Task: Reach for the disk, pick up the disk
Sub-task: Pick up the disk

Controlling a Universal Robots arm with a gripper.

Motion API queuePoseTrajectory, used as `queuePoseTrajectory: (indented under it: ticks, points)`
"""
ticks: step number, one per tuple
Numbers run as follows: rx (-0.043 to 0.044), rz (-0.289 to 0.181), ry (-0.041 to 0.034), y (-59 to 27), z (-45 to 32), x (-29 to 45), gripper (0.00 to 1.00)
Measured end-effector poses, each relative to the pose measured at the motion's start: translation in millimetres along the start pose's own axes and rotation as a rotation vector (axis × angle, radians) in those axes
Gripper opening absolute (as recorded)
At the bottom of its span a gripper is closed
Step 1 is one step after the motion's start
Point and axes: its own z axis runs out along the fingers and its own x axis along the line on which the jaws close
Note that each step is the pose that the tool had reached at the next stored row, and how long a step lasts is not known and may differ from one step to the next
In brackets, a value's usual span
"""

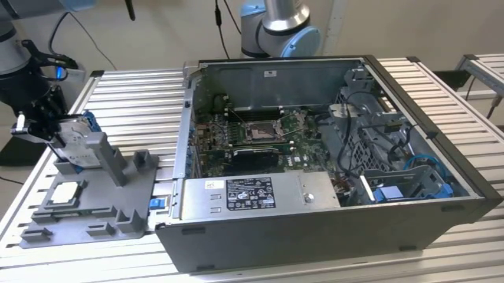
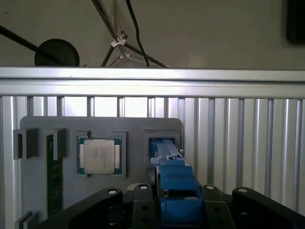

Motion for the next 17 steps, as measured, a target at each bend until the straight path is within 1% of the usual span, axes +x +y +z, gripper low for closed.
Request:
queuePoseTrajectory:
  ticks: [5, 6, 7, 8, 17]
  points:
    - [-0.0001, 0.0, -0.0003, 0.0, -0.1, 0.0, 0.0]
    - [-0.0001, 0.0, 0.0009, 0.1, 0.0, 0.0, 0.0]
    - [0.0, 0.0, 0.0052, 0.1, 0.0, -0.1, 0.0]
    - [0.0001, 0.0, 0.0067, 0.0, 0.0, 0.0, 0.0]
    - [0.0001, 0.0, 0.0086, 0.0, 0.0, 0.0, 0.0]
